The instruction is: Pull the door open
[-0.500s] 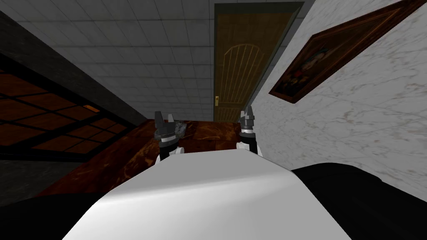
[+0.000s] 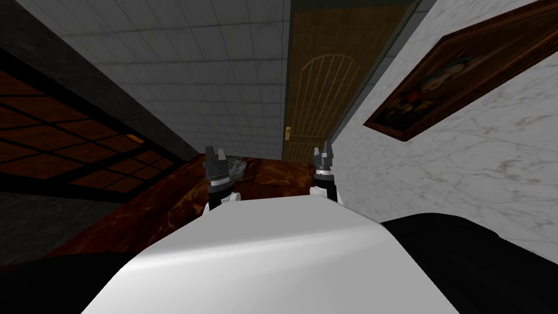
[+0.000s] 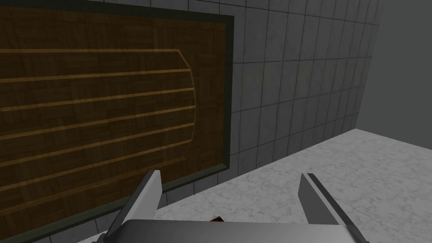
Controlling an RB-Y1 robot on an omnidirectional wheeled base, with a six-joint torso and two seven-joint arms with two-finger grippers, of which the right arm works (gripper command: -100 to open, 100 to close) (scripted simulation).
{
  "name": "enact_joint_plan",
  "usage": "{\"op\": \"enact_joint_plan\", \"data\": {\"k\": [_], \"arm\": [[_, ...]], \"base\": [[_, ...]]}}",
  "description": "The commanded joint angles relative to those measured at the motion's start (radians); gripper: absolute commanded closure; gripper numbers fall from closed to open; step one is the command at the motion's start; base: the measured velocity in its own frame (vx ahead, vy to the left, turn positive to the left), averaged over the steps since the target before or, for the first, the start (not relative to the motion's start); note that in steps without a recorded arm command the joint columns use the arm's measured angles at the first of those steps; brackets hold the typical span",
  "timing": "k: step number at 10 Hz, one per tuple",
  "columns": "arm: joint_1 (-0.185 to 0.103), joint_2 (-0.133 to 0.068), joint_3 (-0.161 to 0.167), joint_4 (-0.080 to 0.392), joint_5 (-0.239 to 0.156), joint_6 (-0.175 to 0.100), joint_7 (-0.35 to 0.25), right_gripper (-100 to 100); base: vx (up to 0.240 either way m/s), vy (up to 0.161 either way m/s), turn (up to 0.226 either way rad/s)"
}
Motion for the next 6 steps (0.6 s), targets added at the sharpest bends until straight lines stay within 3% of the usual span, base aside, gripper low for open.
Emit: {"op": "enact_joint_plan", "data": {"k": [1, 3, 6], "arm": [[0.001, -0.008, -0.007, 0.013, -0.029, -0.003, -0.018, -100], [-0.001, -0.019, -0.019, 0.037, -0.076, -0.009, -0.044, -100], [-0.002, -0.030, -0.031, 0.063, -0.126, -0.016, -0.071, -100]], "base": [[0.111, -0.003, 0.130], [0.114, -0.024, 0.165], [0.092, -0.005, 0.096]]}}
